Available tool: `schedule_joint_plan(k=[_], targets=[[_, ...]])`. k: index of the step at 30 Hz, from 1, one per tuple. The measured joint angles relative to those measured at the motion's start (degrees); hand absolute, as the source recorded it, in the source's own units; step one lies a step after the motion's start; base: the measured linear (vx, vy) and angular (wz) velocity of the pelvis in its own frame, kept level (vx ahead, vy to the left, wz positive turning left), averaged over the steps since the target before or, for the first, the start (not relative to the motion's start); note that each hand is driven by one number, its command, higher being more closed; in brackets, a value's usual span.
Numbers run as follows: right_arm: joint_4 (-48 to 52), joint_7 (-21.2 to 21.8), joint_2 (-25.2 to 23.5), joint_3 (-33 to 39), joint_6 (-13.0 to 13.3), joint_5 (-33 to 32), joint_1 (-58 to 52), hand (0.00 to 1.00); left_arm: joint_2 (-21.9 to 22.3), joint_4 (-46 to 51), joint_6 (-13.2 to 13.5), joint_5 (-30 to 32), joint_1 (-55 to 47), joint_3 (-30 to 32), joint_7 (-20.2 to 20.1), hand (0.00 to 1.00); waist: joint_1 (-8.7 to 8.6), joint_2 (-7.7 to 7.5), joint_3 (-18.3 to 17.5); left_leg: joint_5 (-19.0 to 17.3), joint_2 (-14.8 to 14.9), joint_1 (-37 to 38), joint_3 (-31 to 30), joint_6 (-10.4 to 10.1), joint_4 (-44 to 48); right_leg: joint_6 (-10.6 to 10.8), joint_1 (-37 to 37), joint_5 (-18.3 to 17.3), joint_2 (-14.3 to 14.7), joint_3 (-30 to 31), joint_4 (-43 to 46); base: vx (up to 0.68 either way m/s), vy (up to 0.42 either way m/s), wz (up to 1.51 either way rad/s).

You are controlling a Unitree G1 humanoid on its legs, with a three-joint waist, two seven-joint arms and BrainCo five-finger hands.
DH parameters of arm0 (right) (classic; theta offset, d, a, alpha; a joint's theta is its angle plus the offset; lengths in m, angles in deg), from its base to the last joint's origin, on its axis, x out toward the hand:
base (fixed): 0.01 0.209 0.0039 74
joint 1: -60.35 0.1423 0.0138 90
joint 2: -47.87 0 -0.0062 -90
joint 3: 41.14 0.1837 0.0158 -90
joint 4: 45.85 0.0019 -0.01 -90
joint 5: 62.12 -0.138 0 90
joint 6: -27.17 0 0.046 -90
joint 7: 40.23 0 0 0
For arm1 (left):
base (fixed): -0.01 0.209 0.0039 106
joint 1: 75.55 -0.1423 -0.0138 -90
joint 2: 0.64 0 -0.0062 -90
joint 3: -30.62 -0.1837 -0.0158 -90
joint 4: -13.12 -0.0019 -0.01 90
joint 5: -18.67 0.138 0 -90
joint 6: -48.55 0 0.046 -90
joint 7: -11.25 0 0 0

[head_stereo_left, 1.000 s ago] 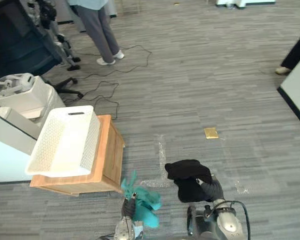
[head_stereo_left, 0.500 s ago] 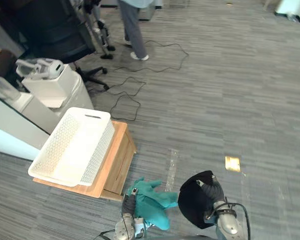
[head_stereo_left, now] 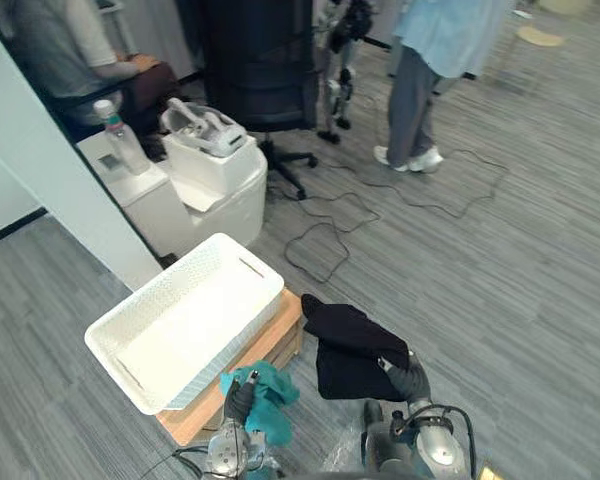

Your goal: Tidy the bed and pick cloth on bed and put in laundry

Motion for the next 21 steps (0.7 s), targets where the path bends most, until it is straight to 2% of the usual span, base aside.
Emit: schedule_joint_plan(k=[1, 2, 3, 4, 5, 7, 8, 9, 12, 16, 18, 19, 20, 21], targets=[[0.3, -0.5, 2.4, 0.2, 0.0, 0.0, 0.6, 1.00, 2.1, 0.3, 0.0, 0.0, 0.3, 0.0, 0.0, 1.00, 0.18, 3.38, 0.2, -1.3, 4.9, -3.3, -0.2, -1.2, 8.2, -1.3, 2.5, -2.4, 2.0, -4.8, 0.3, 0.26, -0.539, 1.78], [1.3, -0.9, 4.0, 0.7, 0.0, 0.1, 0.9, 1.00, 3.6, 0.8, 0.1, 0.0, 0.4, 0.0, -0.2, 1.00, 0.15, 5.34, 0.4, -0.2, 7.9, -7.3, 1.4, -1.0, 14.8, -1.9, 4.9, -2.8, 2.5, -8.5, -1.1, 0.19, -0.393, 1.42], [2.4, -1.0, 4.8, 1.1, 0.0, 0.1, 0.9, 1.00, 4.6, 1.2, 0.1, 0.0, 0.4, 0.1, -0.3, 1.00, 0.27, 6.09, 0.7, 1.6, 10.1, -9.2, 4.2, -0.9, 18.7, -2.5, 6.7, -3.1, 2.7, -10.6, -2.1, 0.12, -0.282, 1.27], [3.4, -1.3, 5.2, 1.5, 0.0, 0.1, 1.1, 1.00, 5.5, 1.5, 0.2, -0.1, 0.1, 0.3, -0.3, 1.00, 0.44, 6.08, 0.7, 2.2, 12.3, -10.2, 9.9, -1.3, 21.0, -4.1, 9.5, -2.8, 2.4, -13.0, -3.9, 0.17, -0.290, 1.15], [4.2, -1.9, 5.2, 1.8, 0.2, 0.2, 1.9, 1.00, 5.6, 1.8, 0.2, -0.1, 0.0, 0.2, -0.5, 1.00, 0.45, 5.75, 0.8, 2.1, 12.5, -10.2, 14.6, -1.2, 19.8, -5.0, 11.9, -2.3, 1.9, -15.4, -6.0, 0.20, -0.262, 0.95], [4.5, -2.0, 5.3, 2.6, 0.9, 0.5, 3.6, 1.00, 5.5, 4.3, 0.2, -0.1, -0.4, 0.4, -1.6, 1.00, 0.45, 5.71, 0.9, 2.5, 11.9, -10.2, 20.3, -1.1, 13.5, -4.9, 13.3, -1.9, 1.5, -18.1, -7.4, 0.14, -0.094, 0.66], [4.5, -2.0, 5.3, 3.3, 1.0, 0.5, 4.1, 1.00, 5.5, 5.4, 0.2, -0.2, -0.4, 0.4, -1.9, 1.00, 0.52, 5.79, 0.9, 4.5, 11.3, -10.1, 22.4, 0.1, 9.3, -4.9, 13.7, -1.9, 1.6, -19.3, -7.4, 0.14, 0.012, 0.62], [4.4, -2.0, 4.9, 4.1, 0.9, 0.6, 4.5, 1.00, 5.3, 5.6, 0.3, -0.2, -0.3, 0.7, -2.7, 1.00, 0.81, 5.23, 0.9, 5.1, 10.4, -9.1, 23.8, 1.8, 6.6, -4.9, 14.3, -1.9, 1.1, -20.0, -7.7, 0.16, 0.038, 0.51], [4.4, -1.9, 3.9, 4.8, 0.9, 0.6, 4.4, 1.00, 4.5, 7.3, 0.2, -0.4, -0.5, 1.7, -3.4, 1.00, 1.52, 2.89, 1.4, 5.6, 8.4, -8.5, 22.9, 2.4, 5.1, -4.0, 16.7, -1.3, -0.1, -21.9, -10.2, 0.11, 0.064, 0.33], [4.7, -1.9, 2.5, 6.9, 0.9, 0.6, 4.5, 1.00, 3.4, 8.1, 0.0, -0.6, -0.7, 1.7, -5.1, 1.00, 1.46, 1.74, 1.2, 6.0, 6.2, -8.1, 21.9, 2.7, 3.0, -3.6, 19.5, -1.1, -1.9, -25.6, -10.7, 0.11, 0.121, 0.60], [7.3, -1.9, 1.8, 8.4, 0.9, 0.8, 3.8, 1.00, 2.8, 10.3, 0.0, -0.6, -2.9, 1.7, -6.2, 1.00, 1.32, 0.17, 0.0, 8.1, 1.6, -6.7, 20.9, 2.0, -4.4, -3.3, 19.4, -0.9, -4.9, -27.6, -10.1, 0.07, 0.118, 0.64], [8.5, -1.9, 1.5, 9.1, 0.9, 0.9, 3.8, 1.00, 2.8, 10.3, 0.0, -0.6, -3.2, 1.8, -6.6, 1.00, 1.08, -0.11, 0.1, 7.9, 1.2, -6.2, 22.0, 2.4, -5.8, -3.1, 19.0, -0.8, -5.8, -27.9, -8.9, 0.08, 0.174, 0.96], [10.1, -2.0, 1.6, 10.5, 0.9, 2.3, 4.2, 1.00, 2.9, 10.1, -0.3, -0.3, -3.4, 1.5, -7.8, 1.00, -0.04, -0.25, 0.3, 8.0, 1.4, -5.9, 24.0, 2.5, -6.7, -3.1, 17.5, -0.8, -7.6, -28.3, -3.8, 0.06, 0.166, 1.04], [10.8, -2.1, 2.1, 11.7, 0.9, 3.0, 4.7, 1.00, 3.0, 10.0, -0.4, 0.0, -3.7, 1.4, -8.6, 1.00, -0.46, 0.15, 0.4, 9.6, 1.4, -5.7, 24.6, 2.7, -7.5, -3.2, 14.8, -0.8, -9.1, -27.8, 2.9, 0.05, 0.200, 1.16]])
